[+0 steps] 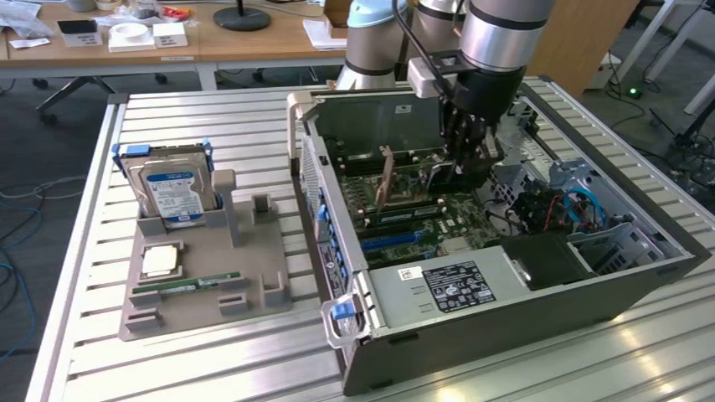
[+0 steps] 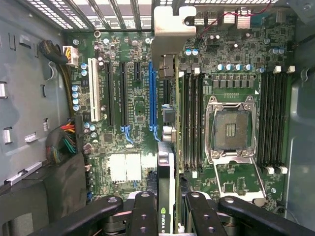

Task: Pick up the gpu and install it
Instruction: 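Insert the gpu into the slot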

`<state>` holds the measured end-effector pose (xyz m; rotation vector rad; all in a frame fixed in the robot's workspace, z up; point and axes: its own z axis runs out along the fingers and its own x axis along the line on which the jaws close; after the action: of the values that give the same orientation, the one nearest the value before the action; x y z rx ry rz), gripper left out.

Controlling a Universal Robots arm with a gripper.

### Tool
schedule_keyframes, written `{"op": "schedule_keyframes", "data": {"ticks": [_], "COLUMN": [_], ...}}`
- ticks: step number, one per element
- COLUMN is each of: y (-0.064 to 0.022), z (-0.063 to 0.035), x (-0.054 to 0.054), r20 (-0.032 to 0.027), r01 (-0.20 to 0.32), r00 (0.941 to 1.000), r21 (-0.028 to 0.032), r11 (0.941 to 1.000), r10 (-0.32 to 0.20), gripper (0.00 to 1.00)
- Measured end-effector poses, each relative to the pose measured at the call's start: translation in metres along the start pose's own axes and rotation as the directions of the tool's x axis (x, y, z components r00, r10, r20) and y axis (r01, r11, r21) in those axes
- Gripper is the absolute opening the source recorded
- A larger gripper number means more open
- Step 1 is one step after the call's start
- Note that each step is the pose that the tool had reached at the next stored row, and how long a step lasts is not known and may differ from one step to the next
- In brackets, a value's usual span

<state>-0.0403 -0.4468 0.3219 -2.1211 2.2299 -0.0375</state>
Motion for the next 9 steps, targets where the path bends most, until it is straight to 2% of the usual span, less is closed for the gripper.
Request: {"op": "schedule_keyframes", "data": {"ticks": [9], "y": [0.0037], "z": [0.0061], "x": [0.0037], "r20": [0.0001], "r01": [0.002], "r00": [1.0000], "r21": [-0.0001], "r11": [1.0000], "r10": [-0.002], "gripper": [0.27]}}
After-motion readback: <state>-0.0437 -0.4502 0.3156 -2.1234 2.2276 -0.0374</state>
